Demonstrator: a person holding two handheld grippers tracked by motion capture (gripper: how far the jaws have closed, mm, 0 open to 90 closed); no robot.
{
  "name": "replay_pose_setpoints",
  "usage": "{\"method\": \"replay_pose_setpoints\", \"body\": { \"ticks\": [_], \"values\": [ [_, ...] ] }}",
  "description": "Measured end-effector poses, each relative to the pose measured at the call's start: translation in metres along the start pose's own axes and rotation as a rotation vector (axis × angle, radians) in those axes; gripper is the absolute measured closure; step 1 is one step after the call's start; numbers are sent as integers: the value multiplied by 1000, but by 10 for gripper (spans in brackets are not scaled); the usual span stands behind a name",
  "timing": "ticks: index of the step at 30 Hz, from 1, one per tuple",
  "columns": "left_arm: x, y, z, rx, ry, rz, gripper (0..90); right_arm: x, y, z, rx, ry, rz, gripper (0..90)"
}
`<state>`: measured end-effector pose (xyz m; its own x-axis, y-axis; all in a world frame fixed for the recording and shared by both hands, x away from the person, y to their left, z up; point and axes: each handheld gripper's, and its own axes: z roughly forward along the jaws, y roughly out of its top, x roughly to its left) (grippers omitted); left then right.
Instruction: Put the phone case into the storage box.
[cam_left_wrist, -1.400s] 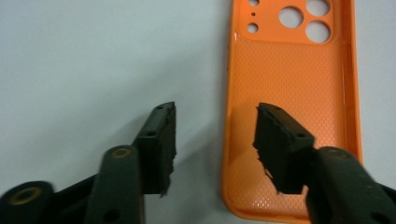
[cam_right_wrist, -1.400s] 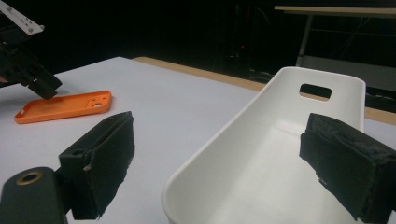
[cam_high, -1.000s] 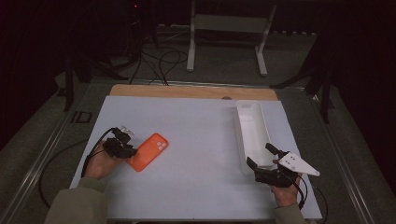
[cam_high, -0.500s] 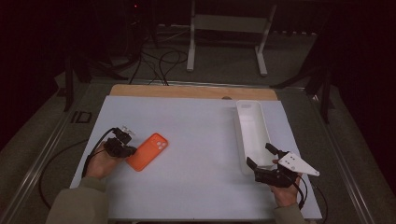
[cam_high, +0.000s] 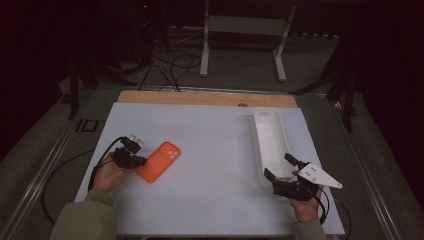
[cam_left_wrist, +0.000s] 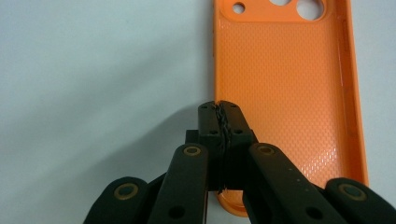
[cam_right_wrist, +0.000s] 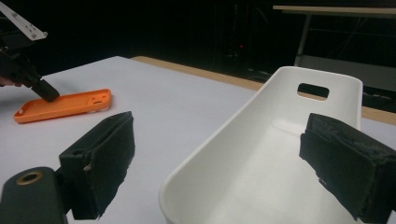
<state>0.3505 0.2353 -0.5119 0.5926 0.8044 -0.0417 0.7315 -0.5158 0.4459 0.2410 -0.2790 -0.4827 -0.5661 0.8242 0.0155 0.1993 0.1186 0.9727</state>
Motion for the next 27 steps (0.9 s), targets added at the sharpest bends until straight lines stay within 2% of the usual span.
{"method": "replay_pose_setpoints", "body": {
  "ticks": [19, 27],
  "values": [
    [0, 1, -15, -94, 43, -33, 900, 0, 0, 0, -2, -1, 3, 94],
    [-6, 5, -24, -133, 57, -20, 900, -1, 0, -1, -16, 6, 16, 92]
  ]
}}
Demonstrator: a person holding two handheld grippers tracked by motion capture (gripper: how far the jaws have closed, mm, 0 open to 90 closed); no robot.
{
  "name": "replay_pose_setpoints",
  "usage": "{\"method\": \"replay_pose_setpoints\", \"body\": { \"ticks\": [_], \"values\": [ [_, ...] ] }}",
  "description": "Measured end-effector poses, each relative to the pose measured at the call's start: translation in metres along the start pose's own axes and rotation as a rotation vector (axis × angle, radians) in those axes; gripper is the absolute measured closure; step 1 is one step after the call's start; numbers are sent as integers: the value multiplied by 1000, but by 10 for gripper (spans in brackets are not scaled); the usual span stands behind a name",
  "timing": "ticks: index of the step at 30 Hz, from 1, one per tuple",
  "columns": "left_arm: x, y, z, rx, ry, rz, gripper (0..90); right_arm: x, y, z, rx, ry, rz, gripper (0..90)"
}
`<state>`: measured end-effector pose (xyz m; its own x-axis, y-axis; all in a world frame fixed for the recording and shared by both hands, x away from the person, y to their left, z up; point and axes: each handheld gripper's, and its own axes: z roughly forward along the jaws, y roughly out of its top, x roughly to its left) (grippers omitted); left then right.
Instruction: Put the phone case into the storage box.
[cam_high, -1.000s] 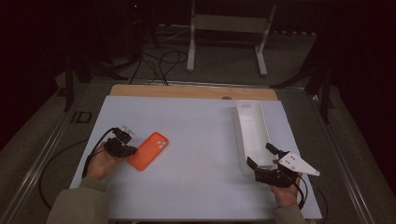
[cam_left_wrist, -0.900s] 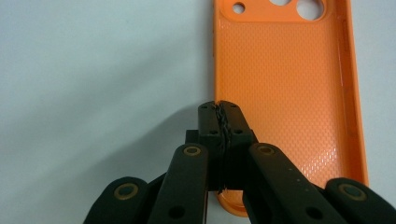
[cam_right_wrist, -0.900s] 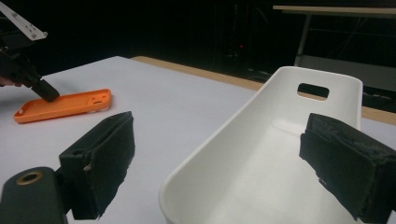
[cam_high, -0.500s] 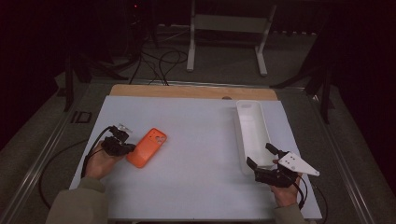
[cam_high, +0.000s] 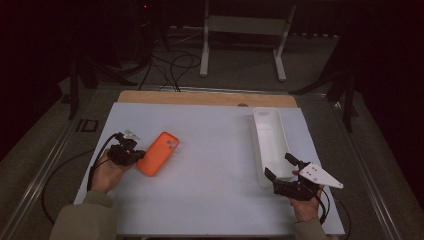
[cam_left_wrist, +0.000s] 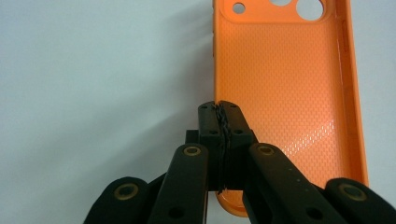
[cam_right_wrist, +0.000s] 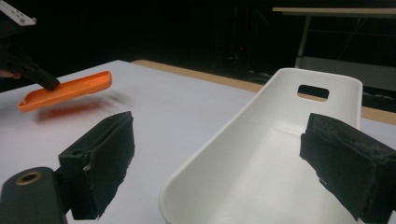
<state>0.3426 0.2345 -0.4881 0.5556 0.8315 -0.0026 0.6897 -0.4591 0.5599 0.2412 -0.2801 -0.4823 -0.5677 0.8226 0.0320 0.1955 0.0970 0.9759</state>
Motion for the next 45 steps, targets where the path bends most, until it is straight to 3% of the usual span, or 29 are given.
{"method": "replay_pose_setpoints", "body": {
  "ticks": [6, 27, 45],
  "values": [
    [-6, 6, -4, -22, 1, 13, 900, 0, 1, -1, -11, 20, 5, 87],
    [-21, 23, -19, -110, 16, 36, 900, 1, 3, -1, -8, 12, 9, 86],
    [-34, 36, -26, -151, 19, 71, 900, 2, 6, 0, 2, 11, 18, 87]
  ]
}}
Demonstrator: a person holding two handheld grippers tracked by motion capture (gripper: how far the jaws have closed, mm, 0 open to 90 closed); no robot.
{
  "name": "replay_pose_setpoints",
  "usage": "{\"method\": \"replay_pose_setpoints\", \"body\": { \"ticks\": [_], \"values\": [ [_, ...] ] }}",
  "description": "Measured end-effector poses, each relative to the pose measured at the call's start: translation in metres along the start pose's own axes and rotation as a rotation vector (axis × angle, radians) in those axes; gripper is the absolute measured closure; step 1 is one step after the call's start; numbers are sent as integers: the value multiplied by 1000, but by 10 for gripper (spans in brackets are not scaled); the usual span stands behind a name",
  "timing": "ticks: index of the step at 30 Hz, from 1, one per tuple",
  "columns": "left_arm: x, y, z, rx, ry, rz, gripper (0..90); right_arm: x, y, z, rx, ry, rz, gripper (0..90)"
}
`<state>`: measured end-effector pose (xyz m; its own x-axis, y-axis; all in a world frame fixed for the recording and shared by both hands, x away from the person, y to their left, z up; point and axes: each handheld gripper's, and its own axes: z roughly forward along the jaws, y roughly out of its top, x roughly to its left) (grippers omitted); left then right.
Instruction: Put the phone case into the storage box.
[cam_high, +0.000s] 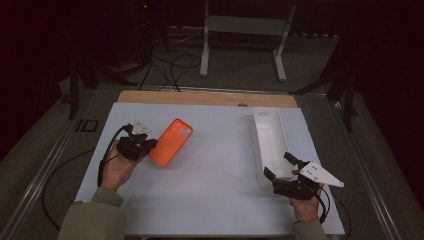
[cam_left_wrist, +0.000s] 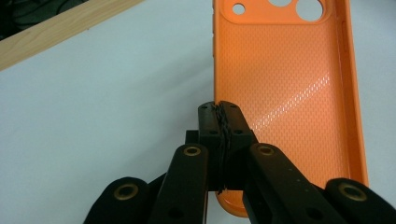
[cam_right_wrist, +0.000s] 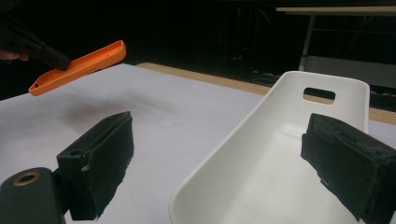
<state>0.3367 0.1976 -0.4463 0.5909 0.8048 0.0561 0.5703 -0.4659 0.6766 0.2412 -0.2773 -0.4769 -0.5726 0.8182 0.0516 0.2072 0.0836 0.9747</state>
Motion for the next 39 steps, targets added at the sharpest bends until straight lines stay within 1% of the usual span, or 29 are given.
{"method": "replay_pose_setpoints", "body": {
  "ticks": [7, 10, 14, 20, 24, 31, 39],
  "values": [
    [-3, 4, -2, -13, 7, 11, 900, 0, 1, 0, 3, 0, 1, 87],
    [-4, 5, -3, -24, 19, 13, 900, 0, 1, 1, 8, -2, 1, 87],
    [-5, 7, -4, -31, 24, 16, 900, 0, 1, 1, 8, 1, 7, 87],
    [-8, 11, -6, -51, 23, 22, 900, -1, 1, 2, 8, -1, 10, 87],
    [-10, 11, -6, -54, 22, 24, 900, -2, 1, 1, 4, 0, 20, 87],
    [-13, 14, -6, -60, 21, 33, 900, -2, 1, 1, 3, 0, 24, 87],
    [-18, 19, -8, -87, 21, 40, 900, -1, 3, 2, 3, 1, 27, 87]
  ]
}}
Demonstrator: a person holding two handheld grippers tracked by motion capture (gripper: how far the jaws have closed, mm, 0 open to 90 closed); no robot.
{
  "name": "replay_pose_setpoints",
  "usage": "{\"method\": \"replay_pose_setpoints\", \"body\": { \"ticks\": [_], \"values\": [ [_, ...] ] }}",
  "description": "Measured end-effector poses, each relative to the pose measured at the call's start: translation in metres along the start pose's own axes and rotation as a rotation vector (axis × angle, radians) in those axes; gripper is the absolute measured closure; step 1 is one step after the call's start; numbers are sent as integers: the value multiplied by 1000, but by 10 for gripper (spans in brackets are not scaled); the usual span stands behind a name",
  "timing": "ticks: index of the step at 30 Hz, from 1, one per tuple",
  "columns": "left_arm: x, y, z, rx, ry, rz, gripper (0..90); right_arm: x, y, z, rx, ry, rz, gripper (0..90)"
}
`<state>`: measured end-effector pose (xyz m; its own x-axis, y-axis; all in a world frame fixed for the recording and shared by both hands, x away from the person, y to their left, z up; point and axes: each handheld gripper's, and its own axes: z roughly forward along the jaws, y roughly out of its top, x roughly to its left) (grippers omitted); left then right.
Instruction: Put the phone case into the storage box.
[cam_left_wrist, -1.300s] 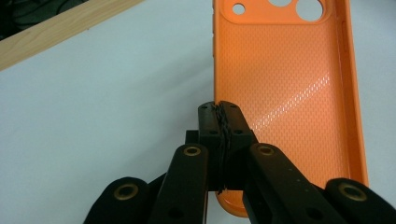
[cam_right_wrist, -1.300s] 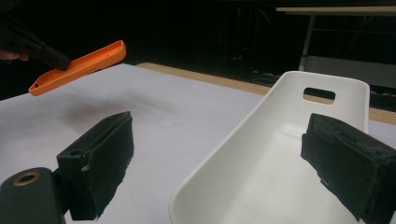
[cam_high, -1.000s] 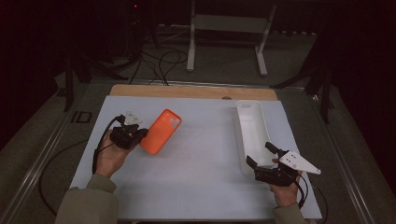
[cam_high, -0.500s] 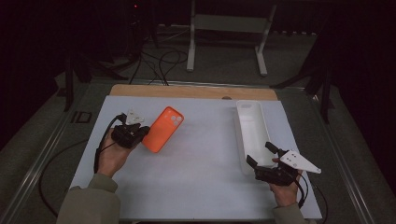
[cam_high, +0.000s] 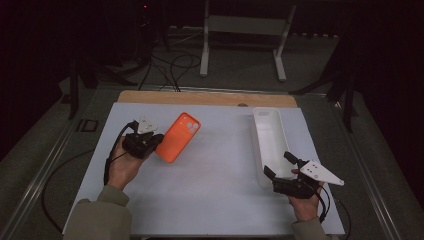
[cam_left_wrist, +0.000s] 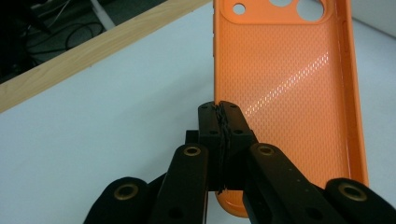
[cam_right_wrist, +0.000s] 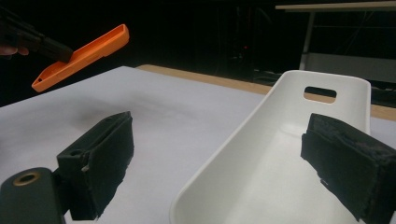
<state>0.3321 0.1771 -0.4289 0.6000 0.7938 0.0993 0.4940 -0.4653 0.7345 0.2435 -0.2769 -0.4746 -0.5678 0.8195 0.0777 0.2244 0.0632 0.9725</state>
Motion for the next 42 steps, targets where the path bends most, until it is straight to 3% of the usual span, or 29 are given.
{"method": "replay_pose_setpoints", "body": {
  "ticks": [14, 26, 33, 42],
  "values": [
    [-8, 10, -3, -39, -3, 23, 900, 1, 2, 2, 7, 16, 5, 87],
    [-13, 19, -6, -72, -1, 40, 900, 2, 9, 4, 7, 35, -19, 87],
    [-18, 26, -9, -93, 4, 59, 900, -1, 17, 6, 1, 74, 2, 87],
    [-26, 32, -12, -125, 8, 82, 900, -2, 20, 9, 3, 83, -7, 87]
  ]
}}
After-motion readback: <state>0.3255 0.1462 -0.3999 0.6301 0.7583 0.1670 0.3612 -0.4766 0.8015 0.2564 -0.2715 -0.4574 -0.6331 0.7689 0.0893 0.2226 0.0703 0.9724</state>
